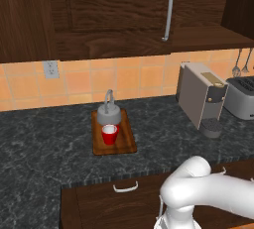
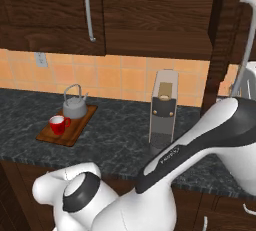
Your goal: Pick the kettle from the counter and place it on the tray. Then pick the mug from the cabinet and place it on the tray. Then close the cabinet doors.
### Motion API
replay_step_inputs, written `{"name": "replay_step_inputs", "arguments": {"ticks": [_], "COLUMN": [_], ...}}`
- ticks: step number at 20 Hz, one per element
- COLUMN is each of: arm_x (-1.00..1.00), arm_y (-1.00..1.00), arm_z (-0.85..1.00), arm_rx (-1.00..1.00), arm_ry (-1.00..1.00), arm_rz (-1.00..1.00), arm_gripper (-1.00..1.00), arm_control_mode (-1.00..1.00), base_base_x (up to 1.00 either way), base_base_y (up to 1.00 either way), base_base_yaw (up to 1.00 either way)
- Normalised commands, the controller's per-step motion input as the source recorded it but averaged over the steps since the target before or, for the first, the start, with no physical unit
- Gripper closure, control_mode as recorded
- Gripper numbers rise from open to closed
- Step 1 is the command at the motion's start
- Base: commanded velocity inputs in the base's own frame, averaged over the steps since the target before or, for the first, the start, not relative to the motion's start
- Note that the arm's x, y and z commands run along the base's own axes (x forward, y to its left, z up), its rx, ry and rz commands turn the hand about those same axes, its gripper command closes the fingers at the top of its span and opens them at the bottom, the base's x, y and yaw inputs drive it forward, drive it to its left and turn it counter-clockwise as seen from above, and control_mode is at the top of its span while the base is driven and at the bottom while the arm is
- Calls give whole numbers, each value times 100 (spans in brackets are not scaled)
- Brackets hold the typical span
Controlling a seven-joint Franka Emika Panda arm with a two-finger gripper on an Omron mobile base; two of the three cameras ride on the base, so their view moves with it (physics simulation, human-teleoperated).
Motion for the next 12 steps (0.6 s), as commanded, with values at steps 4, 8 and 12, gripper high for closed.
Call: {"name": "replay_step_inputs", "arguments": {"ticks": [4, 8, 12], "arm_x": [0, 7, 18], "arm_y": [77, 81, 80], "arm_z": [7, 2, 0], "arm_rx": [-8, -5, -1], "arm_ry": [0, 0, 0], "arm_rz": [4, 1, 1], "arm_gripper": [-100, -100, -100], "arm_control_mode": [-100, -100, -100], "base_base_x": [0, 0, 0], "base_base_y": [0, 0, 0], "base_base_yaw": [0, 0, 0]}}
